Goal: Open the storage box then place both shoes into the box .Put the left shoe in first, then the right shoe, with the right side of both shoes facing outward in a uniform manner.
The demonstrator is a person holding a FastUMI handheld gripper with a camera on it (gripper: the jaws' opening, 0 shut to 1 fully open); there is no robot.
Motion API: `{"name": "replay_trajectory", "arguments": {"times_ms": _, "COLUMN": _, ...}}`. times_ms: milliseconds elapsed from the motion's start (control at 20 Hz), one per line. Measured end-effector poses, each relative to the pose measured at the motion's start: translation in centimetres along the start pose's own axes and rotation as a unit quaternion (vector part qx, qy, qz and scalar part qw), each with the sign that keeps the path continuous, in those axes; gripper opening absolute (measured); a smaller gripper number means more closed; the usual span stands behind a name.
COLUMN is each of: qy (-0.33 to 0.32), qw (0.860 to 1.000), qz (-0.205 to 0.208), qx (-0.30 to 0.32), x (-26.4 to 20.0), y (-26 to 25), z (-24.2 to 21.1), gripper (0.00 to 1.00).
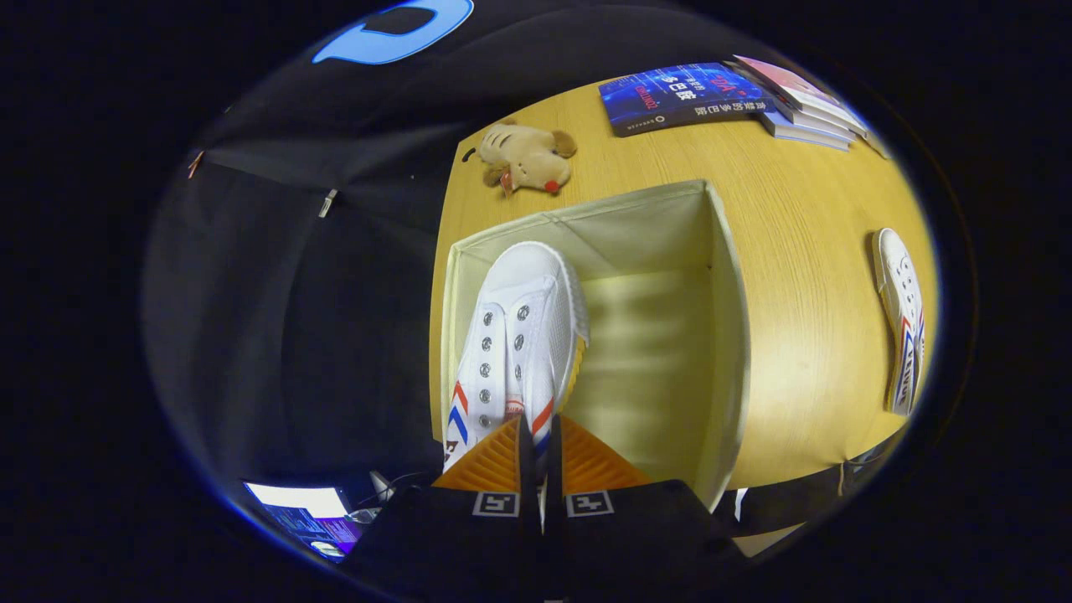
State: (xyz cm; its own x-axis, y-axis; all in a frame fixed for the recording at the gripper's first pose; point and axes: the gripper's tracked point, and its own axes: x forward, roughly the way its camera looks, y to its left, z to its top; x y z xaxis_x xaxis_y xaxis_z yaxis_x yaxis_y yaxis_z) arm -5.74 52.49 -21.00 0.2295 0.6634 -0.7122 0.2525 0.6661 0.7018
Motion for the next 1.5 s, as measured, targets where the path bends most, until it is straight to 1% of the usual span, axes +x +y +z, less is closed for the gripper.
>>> {"name": "replay_trajectory", "arguments": {"times_ms": 100, "qy": 0.003, "qw": 1.0, "qz": -0.007, "qx": -0.009, "x": 1.0, "y": -0.3, "z": 0.0, "gripper": 0.05}}
{"name": "replay_trajectory", "arguments": {"times_ms": 150, "qy": 0.013, "qw": 1.0, "qz": 0.009, "qx": -0.015, "x": 1.0, "y": 0.1, "z": -0.5, "gripper": 0.07}}
{"name": "replay_trajectory", "arguments": {"times_ms": 200, "qy": 0.019, "qw": 0.999, "qz": 0.022, "qx": -0.017, "x": 1.8, "y": 0.7, "z": -1.2, "gripper": 0.33}}
{"name": "replay_trajectory", "arguments": {"times_ms": 250, "qy": 0.02, "qw": 0.999, "qz": 0.04, "qx": -0.018, "x": 1.0, "y": 1.2, "z": -1.3, "gripper": 0.58}}
{"name": "replay_trajectory", "arguments": {"times_ms": 300, "qy": 0.01, "qw": 0.999, "qz": 0.044, "qx": -0.026, "x": 0.1, "y": 1.1, "z": -1.1, "gripper": 0.83}}
{"name": "replay_trajectory", "arguments": {"times_ms": 350, "qy": -0.002, "qw": 0.998, "qz": 0.052, "qx": -0.033, "x": -0.7, "y": 1.1, "z": -0.2, "gripper": 0.8}}
{"name": "replay_trajectory", "arguments": {"times_ms": 450, "qy": -0.027, "qw": 0.997, "qz": 0.067, "qx": -0.036, "x": -2.8, "y": 0.9, "z": 1.5, "gripper": 0.83}}
{"name": "replay_trajectory", "arguments": {"times_ms": 550, "qy": -0.054, "qw": 0.995, "qz": 0.079, "qx": -0.034, "x": -5.4, "y": 0.3, "z": 2.8, "gripper": 0.89}}
{"name": "replay_trajectory", "arguments": {"times_ms": 650, "qy": -0.075, "qw": 0.994, "qz": 0.072, "qx": -0.041, "x": -8.4, "y": -1.9, "z": 3.9, "gripper": 0.89}}
{"name": "replay_trajectory", "arguments": {"times_ms": 850, "qy": -0.113, "qw": 0.992, "qz": 0.025, "qx": -0.052, "x": -13.4, "y": -9.3, "z": 5.7, "gripper": 0.89}}
{"name": "replay_trajectory", "arguments": {"times_ms": 1050, "qy": -0.127, "qw": 0.99, "qz": -0.05, "qx": -0.042, "x": -17.3, "y": -20.3, "z": 7.6, "gripper": 0.89}}
{"name": "replay_trajectory", "arguments": {"times_ms": 1150, "qy": -0.124, "qw": 0.99, "qz": -0.068, "qx": -0.02, "x": -18.6, "y": -25.1, "z": 8.0, "gripper": 0.89}}
{"name": "replay_trajectory", "arguments": {"times_ms": 1300, "qy": -0.103, "qw": 0.988, "qz": -0.112, "qx": -0.013, "x": -19.1, "y": -33.1, "z": 8.0, "gripper": 0.89}}
{"name": "replay_trajectory", "arguments": {"times_ms": 1500, "qy": -0.053, "qw": 0.988, "qz": -0.145, "qx": -0.022, "x": -17.0, "y": -40.3, "z": 7.1, "gripper": 0.86}}
